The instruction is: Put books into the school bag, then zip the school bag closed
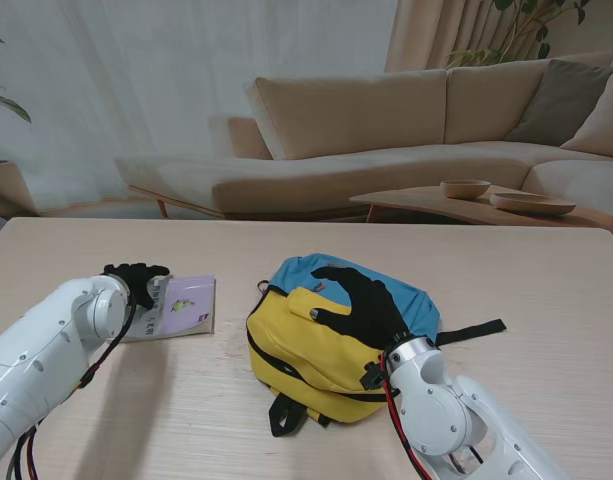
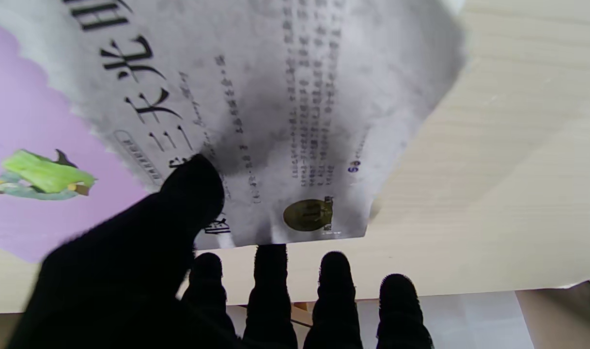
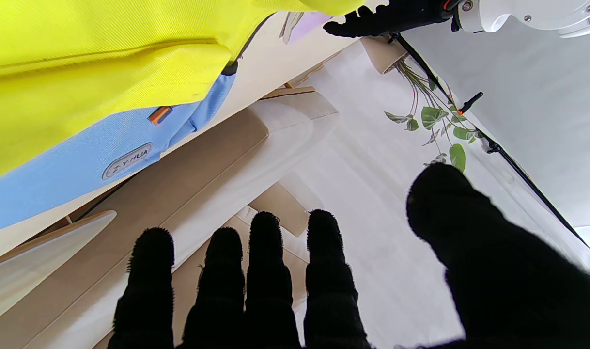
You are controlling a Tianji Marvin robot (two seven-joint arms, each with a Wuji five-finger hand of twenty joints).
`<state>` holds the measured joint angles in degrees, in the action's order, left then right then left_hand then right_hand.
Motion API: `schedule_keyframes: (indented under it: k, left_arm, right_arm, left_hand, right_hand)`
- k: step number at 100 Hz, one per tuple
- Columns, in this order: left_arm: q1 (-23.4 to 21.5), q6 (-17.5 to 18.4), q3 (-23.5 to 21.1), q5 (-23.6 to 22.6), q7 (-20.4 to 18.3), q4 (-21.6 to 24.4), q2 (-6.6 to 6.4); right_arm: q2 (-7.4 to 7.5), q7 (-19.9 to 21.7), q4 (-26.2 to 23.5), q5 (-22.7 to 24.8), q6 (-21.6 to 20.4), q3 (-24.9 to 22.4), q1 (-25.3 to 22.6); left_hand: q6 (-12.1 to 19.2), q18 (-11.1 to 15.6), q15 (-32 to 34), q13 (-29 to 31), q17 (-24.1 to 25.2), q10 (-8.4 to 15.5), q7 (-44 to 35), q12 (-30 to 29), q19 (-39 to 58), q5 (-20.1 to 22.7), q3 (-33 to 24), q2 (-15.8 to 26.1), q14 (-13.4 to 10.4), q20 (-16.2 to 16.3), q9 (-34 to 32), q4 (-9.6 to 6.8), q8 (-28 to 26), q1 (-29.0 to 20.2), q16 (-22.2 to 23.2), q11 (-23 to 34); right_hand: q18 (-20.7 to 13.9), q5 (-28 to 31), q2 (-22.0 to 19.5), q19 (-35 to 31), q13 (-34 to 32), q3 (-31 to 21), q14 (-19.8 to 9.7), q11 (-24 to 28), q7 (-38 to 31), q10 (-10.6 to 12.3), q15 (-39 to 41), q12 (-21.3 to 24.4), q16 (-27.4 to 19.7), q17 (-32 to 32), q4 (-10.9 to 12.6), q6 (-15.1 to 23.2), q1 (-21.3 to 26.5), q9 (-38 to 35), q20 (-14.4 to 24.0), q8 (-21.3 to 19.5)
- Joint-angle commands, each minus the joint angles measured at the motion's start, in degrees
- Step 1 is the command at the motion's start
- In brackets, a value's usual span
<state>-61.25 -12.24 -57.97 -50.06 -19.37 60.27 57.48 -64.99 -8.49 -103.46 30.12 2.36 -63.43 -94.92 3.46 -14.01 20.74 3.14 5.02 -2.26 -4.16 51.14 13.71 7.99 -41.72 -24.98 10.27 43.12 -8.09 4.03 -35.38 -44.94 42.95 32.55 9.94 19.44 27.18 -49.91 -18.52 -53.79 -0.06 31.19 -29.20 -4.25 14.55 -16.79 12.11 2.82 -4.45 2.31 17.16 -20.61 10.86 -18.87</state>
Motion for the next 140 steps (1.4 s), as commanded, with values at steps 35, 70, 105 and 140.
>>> schedule_keyframes:
  k: [35,70,105,140]
  left_arm:
    - [-0.94,0.2,0.67,-2.61,2.32,-1.52,0.31]
    - [-5.22,-1.04,-5.29,-2.9,3.66,4.22,0.92]
    - [-14.61,-2.06,-15.5,-3.46,-1.63,19.56,1.03]
    - [-25.48,0.18,-25.47,-2.27,-2.04,34.97,1.63]
  right_arm:
    - [-0.55,0.6,-0.16,-0.04,-0.09,0.24,-0.39]
    - [-0.6,0.43,-0.26,-0.14,-0.15,0.39,-0.38]
    - [-0.63,0.36,-0.75,-0.35,-0.35,0.41,-0.57]
    - [-0.67,0.41,-0.62,-0.8,-0.52,0.48,-0.45]
  left_hand:
    - [-5.62,-6.27,42.41,10.94,-1.49,6.78,-39.11,38.81,42.23,1.69,-5.08,-7.63,3.88,-1.53,-21.87,3.71,-5.11,-12.65,23.23,32.78]
    - [5.01,-5.89,32.87,5.39,0.71,0.95,-58.74,28.99,37.71,28.87,-6.16,-7.89,7.16,-5.89,-17.02,3.03,-8.95,-11.13,15.44,25.55]
    - [3.07,-7.28,9.63,13.7,-4.63,-5.71,-59.88,-17.66,37.57,24.09,-11.25,-4.0,9.92,-3.13,-22.02,1.81,-22.47,-10.48,-4.03,-4.94]
    - [7.82,-13.39,33.28,36.46,-20.87,-6.47,-58.2,9.14,61.29,23.06,-2.13,-3.7,13.67,-0.51,-48.26,2.61,-33.18,-17.81,4.71,-2.72]
  right_hand:
    - [-0.26,-0.2,0.51,-1.29,0.43,-1.64,-1.36,0.74,-0.64,1.55,0.44,-0.42,0.1,-0.13,1.78,-0.11,-1.34,-0.77,0.88,1.0]
    - [-0.21,0.14,0.57,-1.34,0.32,-1.76,-1.33,0.72,-0.72,1.46,0.48,-0.42,0.11,-0.08,1.78,-0.16,-1.33,-0.87,0.95,1.0]
    - [-0.08,0.4,0.58,-1.47,0.23,-1.96,-1.3,0.76,-0.7,1.39,0.5,-0.43,0.12,0.04,1.83,-0.15,-1.35,-1.16,1.03,1.02]
    - [0.07,0.64,0.67,-1.53,0.01,-2.23,-1.26,0.66,-0.67,1.33,0.47,-0.4,0.11,0.16,1.87,-0.22,-1.27,-1.43,1.09,1.02]
